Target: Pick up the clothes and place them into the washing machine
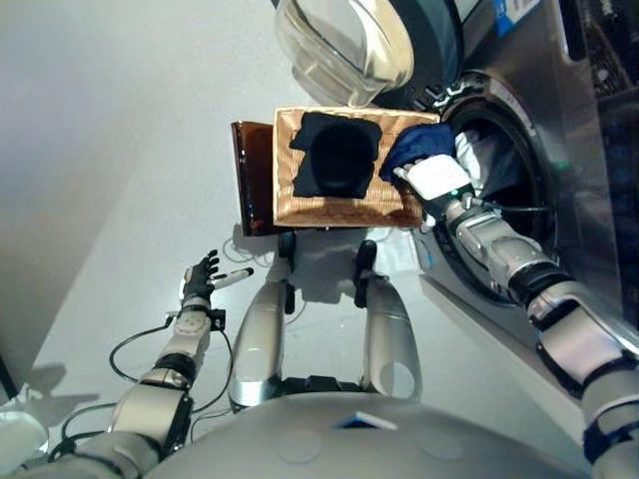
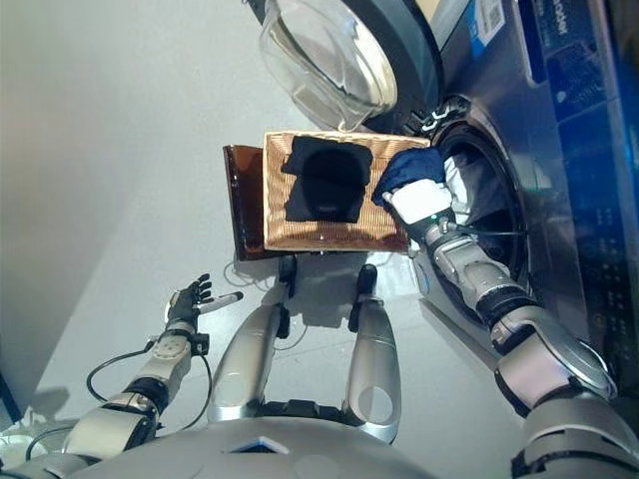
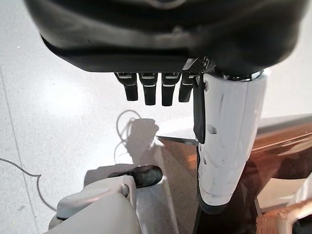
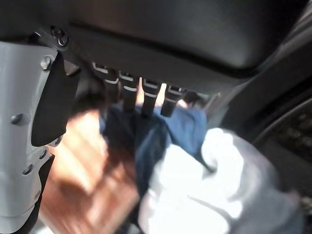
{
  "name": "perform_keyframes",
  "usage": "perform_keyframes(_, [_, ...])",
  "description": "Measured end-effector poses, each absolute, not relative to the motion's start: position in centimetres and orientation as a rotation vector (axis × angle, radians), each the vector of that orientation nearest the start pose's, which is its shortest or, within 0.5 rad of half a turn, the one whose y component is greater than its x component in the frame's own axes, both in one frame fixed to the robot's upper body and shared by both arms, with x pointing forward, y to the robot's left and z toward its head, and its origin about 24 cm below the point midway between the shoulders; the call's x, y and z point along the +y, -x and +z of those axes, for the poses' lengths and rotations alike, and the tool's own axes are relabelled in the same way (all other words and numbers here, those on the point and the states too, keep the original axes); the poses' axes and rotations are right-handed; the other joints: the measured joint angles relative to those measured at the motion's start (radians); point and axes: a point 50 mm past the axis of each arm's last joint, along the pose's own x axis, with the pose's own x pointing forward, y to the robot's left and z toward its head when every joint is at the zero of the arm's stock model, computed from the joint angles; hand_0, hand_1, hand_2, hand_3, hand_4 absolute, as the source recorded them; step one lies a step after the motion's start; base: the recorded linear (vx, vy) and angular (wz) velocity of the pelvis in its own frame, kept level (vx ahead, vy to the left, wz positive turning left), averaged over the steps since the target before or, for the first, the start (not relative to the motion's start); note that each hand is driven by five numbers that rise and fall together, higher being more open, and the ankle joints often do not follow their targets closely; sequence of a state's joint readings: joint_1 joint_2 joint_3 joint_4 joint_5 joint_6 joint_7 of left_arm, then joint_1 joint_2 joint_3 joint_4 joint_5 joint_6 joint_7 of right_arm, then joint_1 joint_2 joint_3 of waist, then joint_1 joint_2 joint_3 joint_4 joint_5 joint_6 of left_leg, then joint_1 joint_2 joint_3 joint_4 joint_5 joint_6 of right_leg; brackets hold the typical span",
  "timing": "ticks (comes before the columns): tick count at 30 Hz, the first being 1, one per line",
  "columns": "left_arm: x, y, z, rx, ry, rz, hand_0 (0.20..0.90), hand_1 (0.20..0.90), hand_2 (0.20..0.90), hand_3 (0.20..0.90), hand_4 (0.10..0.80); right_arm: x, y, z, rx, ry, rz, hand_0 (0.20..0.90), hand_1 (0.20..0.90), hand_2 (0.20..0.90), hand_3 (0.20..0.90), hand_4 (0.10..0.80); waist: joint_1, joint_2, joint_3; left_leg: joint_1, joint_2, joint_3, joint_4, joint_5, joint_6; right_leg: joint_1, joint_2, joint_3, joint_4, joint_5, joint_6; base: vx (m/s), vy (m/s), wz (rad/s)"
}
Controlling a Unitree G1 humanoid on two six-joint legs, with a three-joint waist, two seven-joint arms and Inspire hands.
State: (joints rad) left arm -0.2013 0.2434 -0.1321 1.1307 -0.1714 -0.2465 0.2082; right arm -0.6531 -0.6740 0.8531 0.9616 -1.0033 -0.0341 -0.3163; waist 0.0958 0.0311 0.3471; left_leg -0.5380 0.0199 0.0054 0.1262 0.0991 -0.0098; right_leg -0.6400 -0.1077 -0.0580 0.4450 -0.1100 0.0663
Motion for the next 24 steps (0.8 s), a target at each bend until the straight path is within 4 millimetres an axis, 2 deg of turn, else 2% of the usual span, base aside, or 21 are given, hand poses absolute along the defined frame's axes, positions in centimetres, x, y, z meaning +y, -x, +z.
perform_keyframes(2, [22.9,-21.8,-10.1,0.632,-0.233,0.265,0.9,0.9,0.9,0.9,0.8,-25.6,-33.1,2.0,0.042,2.165,0.376,0.9,0.9,0.9,0.9,0.8,0.006,0.0,0.017,-0.017,0.001,-0.015,0.016,-0.002,-0.004,-0.006,-0.001,-0.012,0.012,-0.004,-0.005,-0.035,-0.052,0.2])
perform_keyframes(5, [23.0,-22.2,-9.8,0.623,-0.228,0.272,0.9,0.9,0.9,0.9,0.8,-25.4,-33.7,2.3,0.027,2.191,0.319,0.9,0.9,0.9,0.9,0.8,0.006,-0.002,0.028,-0.035,0.0,-0.019,0.049,-0.011,-0.009,-0.02,-0.005,-0.013,0.041,-0.015,-0.011,-0.022,-0.039,0.08])
perform_keyframes(10, [23.1,-22.3,-9.7,0.617,-0.238,0.293,0.9,0.9,0.9,0.9,0.8,-24.8,-34.6,3.0,0.001,2.221,0.248,0.9,0.9,0.9,0.9,0.8,0.007,-0.001,0.03,-0.096,0.001,-0.034,0.126,-0.029,-0.019,-0.072,-0.007,-0.02,0.111,-0.036,-0.026,-0.015,-0.033,0.09])
perform_keyframes(12, [23.1,-22.2,-9.7,0.617,-0.243,0.291,0.9,0.9,0.9,0.9,0.8,-24.9,-34.7,3.2,0.001,2.23,0.234,0.9,0.9,0.9,0.9,0.8,0.01,-0.001,0.03,-0.116,0.002,-0.042,0.152,-0.039,-0.03,-0.09,-0.008,-0.025,0.137,-0.046,-0.033,-0.005,-0.029,0.1])
perform_keyframes(16, [22.9,-22.0,-10.0,0.625,-0.257,0.282,0.9,0.9,0.9,0.9,0.8,-25.0,-34.9,3.5,-0.017,2.238,0.196,0.9,0.9,0.9,0.9,0.8,0.016,-0.001,0.03,-0.139,0.01,-0.047,0.169,-0.041,-0.029,-0.108,-0.006,-0.035,0.162,-0.059,-0.043,0.001,-0.009,0.03])
perform_keyframes(24, [23.0,-22.1,-9.9,0.62,-0.262,0.282,0.9,0.9,0.9,0.9,0.8,-24.9,-35.7,4.8,-0.041,2.249,0.15,0.9,0.9,0.9,0.9,0.8,0.031,0.0,0.027,-0.153,0.017,-0.055,0.182,-0.035,-0.042,-0.117,-0.001,-0.046,0.167,-0.053,-0.048,-0.011,-0.006,0.02])
